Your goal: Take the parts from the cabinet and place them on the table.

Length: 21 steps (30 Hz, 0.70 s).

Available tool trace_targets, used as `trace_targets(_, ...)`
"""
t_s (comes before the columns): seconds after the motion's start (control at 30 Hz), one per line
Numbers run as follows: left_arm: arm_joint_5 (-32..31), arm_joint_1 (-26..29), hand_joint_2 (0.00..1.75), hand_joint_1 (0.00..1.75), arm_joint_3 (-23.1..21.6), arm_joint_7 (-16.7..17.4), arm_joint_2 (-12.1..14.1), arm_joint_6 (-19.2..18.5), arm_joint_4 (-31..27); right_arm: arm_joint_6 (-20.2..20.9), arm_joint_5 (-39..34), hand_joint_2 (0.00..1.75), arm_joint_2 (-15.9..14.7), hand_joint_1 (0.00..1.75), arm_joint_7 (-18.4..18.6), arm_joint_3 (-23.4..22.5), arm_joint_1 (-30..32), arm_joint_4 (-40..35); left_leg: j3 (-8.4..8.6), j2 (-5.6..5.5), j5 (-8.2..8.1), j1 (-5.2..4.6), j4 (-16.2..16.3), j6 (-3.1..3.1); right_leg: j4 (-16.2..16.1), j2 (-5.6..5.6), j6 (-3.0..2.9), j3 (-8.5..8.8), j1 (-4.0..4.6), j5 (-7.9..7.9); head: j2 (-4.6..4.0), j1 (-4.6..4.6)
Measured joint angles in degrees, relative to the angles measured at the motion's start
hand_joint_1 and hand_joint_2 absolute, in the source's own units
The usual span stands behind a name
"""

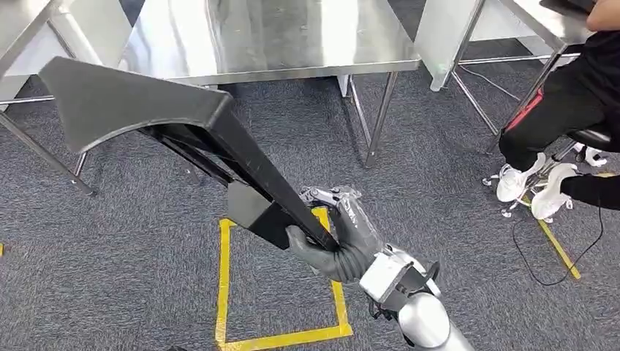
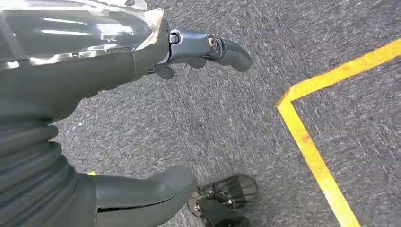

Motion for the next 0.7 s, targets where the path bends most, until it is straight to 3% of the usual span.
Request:
trace_targets(0.03, 0.0, -0.02, 1.75, 0.0, 0.0, 0.0, 0.06, 0.0, 0.0, 0.0, -0.02, 1.75, -0.02, 1.75, 0.0, 0.02, 0.02, 0.0, 0.0, -0.07, -0.62, 0.22, 0.66, -0.77, -3.62, 0.0, 0.34, 1.57, -0.3, 1.22, 0.0, 0.0)
trace_targets(0.07, 0.0, -0.05, 1.75, 0.0, 0.0, 0.0, 0.37, 0.02, 0.0, 0.0, 0.02, 1.75, 0.0, 1.75, 0.07, 0.07, 0.13, 0.09, -0.04, -0.2, -0.89, 0.07, 1.09, -1.18, -3.38, 0.26, -0.94, 0.58, 0.4, -0.74, 0.0, 0.22)
trace_targets(0.1, 0.0, -0.05, 1.75, 0.0, -0.02, 0.0, 0.35, 0.02, 0.0, 0.0, -0.02, 1.75, -0.02, 1.75, 0.04, 0.04, 0.05, 0.04, -0.62, -0.21, -1.24, -0.1, 1.26, -1.57, -2.99, -0.2, -2.65, 1.11, 0.64, -0.39, 0.0, 0.31)
trace_targets(0.13, 0.0, 0.05, 1.75, 0.0, -0.02, 0.0, 0.31, 0.0, 0.0, -0.04, 0.02, 1.75, 0.02, 1.75, 0.07, 0.0, 0.28, 0.0, -0.35, -0.16, -1.44, -0.05, 1.38, -1.92, -2.89, -0.19, -3.68, 0.95, 0.65, 0.23, 0.0, 0.2)
trace_targets(0.2, 0.0, 0.04, 1.75, 0.0, -0.04, 0.0, 0.31, 0.0, 0.0, -0.07, 0.0, 1.75, 0.04, 1.75, 0.07, 0.0, 0.23, -0.02, -0.4, -0.05, -1.55, 0.24, 1.59, -2.14, -2.88, -0.19, -4.64, 1.64, 0.24, 0.28, 0.0, 0.15)
trace_targets(0.23, 0.0, -0.02, 1.75, 0.0, -0.04, 0.0, 0.31, 0.02, 0.0, -0.07, 0.11, 1.75, 0.17, 1.75, 0.07, 0.0, 0.23, -0.02, -0.72, 1.02, -1.64, 0.31, 2.2, -2.35, -3.11, -0.24, -4.85, 2.03, 0.32, 0.13, 0.0, 0.2)
trace_targets(0.27, 0.0, -0.22, 1.75, 0.0, -0.04, 0.0, 0.31, 0.0, 0.0, -0.07, 0.18, 1.75, 0.2, 1.75, 0.04, 0.0, 0.17, -0.04, -2.17, 2.16, -2.32, 0.28, 5.18, -2.58, -3.12, -0.37, -5.2, 2.29, 0.37, -0.13, 0.0, 0.07)
trace_targets(0.3, 0.02, -0.31, 1.75, 0.0, -0.04, 0.0, 0.31, 0.0, 0.0, -0.07, 0.33, 1.75, 0.28, 1.75, -0.02, 0.0, 0.17, -0.04, -4.81, 2.62, -3.74, 0.28, 9.67, -2.8, -3.11, -0.52, -5.61, 2.5, 0.51, -0.43, 0.0, 0.11)
trace_targets(0.37, 0.2, -0.09, 1.75, 0.0, -0.02, 0.0, 0.31, 0.0, 0.04, 0.0, 0.44, 1.75, 0.33, 1.75, 0.0, 0.02, 0.19, -0.02, -10.62, 2.85, -7.36, 0.27, 18.17, -2.92, -3.11, -0.74, -6.32, 2.97, 0.89, -1.05, 0.0, 0.07)
trace_targets(0.4, 0.26, 0.0, 1.75, 0.0, 0.0, 0.0, 0.28, 0.02, 0.09, 0.02, 0.44, 1.75, 0.44, 1.75, 0.0, 0.09, 0.19, -0.02, -12.23, 2.85, -7.5, 0.27, 19.48, -2.8, -3.11, -0.74, -6.45, 3.33, 1.06, -1.36, 0.0, 0.09)
trace_targets(0.43, 0.44, 0.06, 1.75, 0.0, 0.0, 0.0, 0.28, 0.04, 0.13, 0.13, 0.46, 1.75, 0.52, 1.75, 0.0, 0.09, 0.18, -0.02, -12.54, 2.84, -6.45, 0.21, 18.39, -2.47, -3.11, -0.73, -6.39, 3.86, 1.27, -1.82, 0.0, 0.07)
trace_targets(0.47, 0.63, 0.09, 1.75, 0.0, 0.02, 0.0, 0.31, 0.13, 0.17, 0.18, 0.46, 1.75, 0.61, 1.75, 0.0, 0.09, 0.17, -0.02, -11.5, 2.85, -3.96, -0.01, 14.8, -1.9, -3.14, -0.74, -6.41, 4.68, 1.5, -2.38, 0.0, 0.07)
trace_targets(0.53, 0.66, 0.1, 1.75, 0.0, 0.04, -0.04, 0.33, 0.24, 0.24, 0.2, 0.48, 1.75, 0.76, 1.75, 0.0, 0.09, -0.06, -0.02, -7.99, 3.06, 2.61, -0.89, 5.35, 0.02, -3.27, -0.79, -6.44, 5.99, 1.65, -3.46, 0.0, 0.11)
trace_targets(0.57, 0.66, 0.11, 1.75, 0.0, 0.07, -0.04, 0.57, 0.28, 0.37, 0.2, 0.46, 1.75, 0.81, 1.75, -0.02, 0.09, -0.19, 0.02, -7.57, 3.35, 2.97, -1.56, 4.07, 0.71, -3.26, -0.8, -6.17, 6.76, 1.79, -3.87, 0.0, 0.28)
trace_targets(0.6, 0.61, 0.1, 1.75, 0.0, 0.04, -0.04, 0.5, 0.28, 0.52, 0.24, 0.48, 1.75, 0.85, 1.75, -0.04, 0.13, -0.2, 0.07, -7.53, 3.54, 0.94, -1.89, 4.0, 0.97, -3.56, -0.69, -5.82, 6.67, 1.9, -4.14, 0.0, 0.15)
trace_targets(0.63, 0.48, 0.08, 1.75, 0.0, 0.04, 0.0, 0.5, 0.31, 0.55, 0.24, 0.5, 1.75, 0.9, 1.75, 0.0, 0.13, -0.28, 0.04, -6.63, 3.22, 1.36, -2.07, 3.38, 1.13, -3.95, -0.81, -5.38, 6.57, 1.7, -4.41, 0.0, 0.15)
trace_targets(0.67, 0.17, 0.24, 1.75, 0.0, 0.07, 0.04, 0.5, 0.28, 0.61, 0.26, 0.5, 1.75, 0.9, 1.75, 0.0, 0.15, -0.18, 0.07, -6.39, 2.96, 1.81, -2.13, 2.46, 1.44, -3.17, -0.91, -4.8, 7.42, 1.9, -3.85, 0.0, 0.2)
trace_targets(0.7, -0.02, 0.26, 1.75, 0.0, 0.07, 0.13, 0.46, 0.15, 0.7, 0.26, 0.48, 1.75, 0.85, 1.75, -0.02, 0.11, -0.19, -0.02, -5.04, 2.71, 1.51, -1.96, 2.22, 1.63, -3.31, -0.94, -4.33, 8.23, 1.94, -3.66, 0.0, 0.2)
